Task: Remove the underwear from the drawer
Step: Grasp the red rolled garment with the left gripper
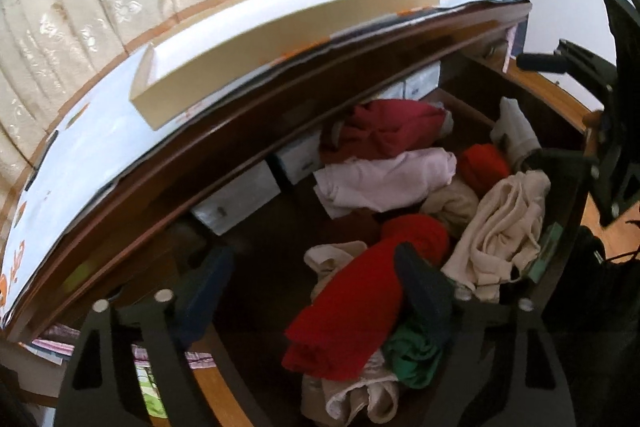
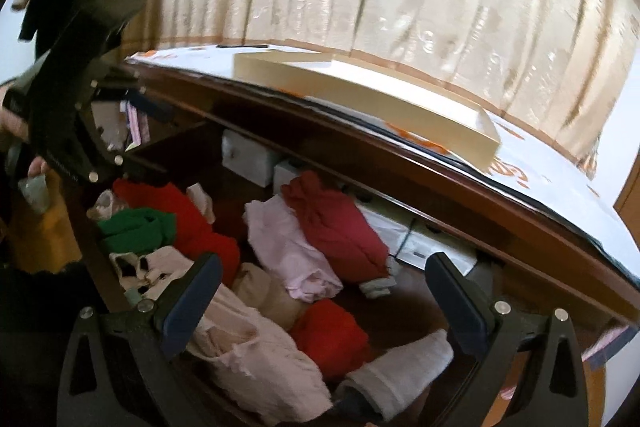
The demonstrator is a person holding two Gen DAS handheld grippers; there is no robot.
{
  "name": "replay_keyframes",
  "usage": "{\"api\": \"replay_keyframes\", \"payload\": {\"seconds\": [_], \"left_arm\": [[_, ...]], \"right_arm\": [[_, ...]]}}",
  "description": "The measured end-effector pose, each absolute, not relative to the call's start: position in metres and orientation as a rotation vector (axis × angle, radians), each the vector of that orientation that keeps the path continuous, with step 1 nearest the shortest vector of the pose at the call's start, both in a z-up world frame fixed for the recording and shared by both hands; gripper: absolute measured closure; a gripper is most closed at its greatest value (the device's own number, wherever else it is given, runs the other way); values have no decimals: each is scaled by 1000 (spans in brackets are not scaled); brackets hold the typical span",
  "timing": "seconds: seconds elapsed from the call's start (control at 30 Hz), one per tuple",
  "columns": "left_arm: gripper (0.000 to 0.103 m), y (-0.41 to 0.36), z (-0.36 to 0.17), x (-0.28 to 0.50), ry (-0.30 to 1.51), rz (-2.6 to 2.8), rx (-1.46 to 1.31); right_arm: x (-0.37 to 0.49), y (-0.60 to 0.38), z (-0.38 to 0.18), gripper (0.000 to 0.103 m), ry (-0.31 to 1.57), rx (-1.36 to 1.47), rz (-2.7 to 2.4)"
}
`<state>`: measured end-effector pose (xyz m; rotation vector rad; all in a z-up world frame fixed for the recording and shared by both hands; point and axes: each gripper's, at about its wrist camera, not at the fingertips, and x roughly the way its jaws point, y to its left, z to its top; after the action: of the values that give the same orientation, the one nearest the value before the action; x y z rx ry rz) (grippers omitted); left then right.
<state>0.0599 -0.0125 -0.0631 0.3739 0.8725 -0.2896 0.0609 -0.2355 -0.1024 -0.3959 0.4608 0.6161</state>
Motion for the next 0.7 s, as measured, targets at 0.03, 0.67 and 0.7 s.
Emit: {"api": "replay_keyframes", "payload": {"seconds": [0.03, 0.67, 0.7], "left_arm": [[25, -13, -64, 61, 879, -295, 381], [33, -36, -109, 80, 1146, -501, 477], [33, -35, -110, 82, 1158, -503, 464]], "right_arm": [[63, -238, -102, 1, 465, -387, 609], [62, -240, -110, 1, 475, -386, 629], [63, -240, -110, 1, 479, -383, 628]]}}
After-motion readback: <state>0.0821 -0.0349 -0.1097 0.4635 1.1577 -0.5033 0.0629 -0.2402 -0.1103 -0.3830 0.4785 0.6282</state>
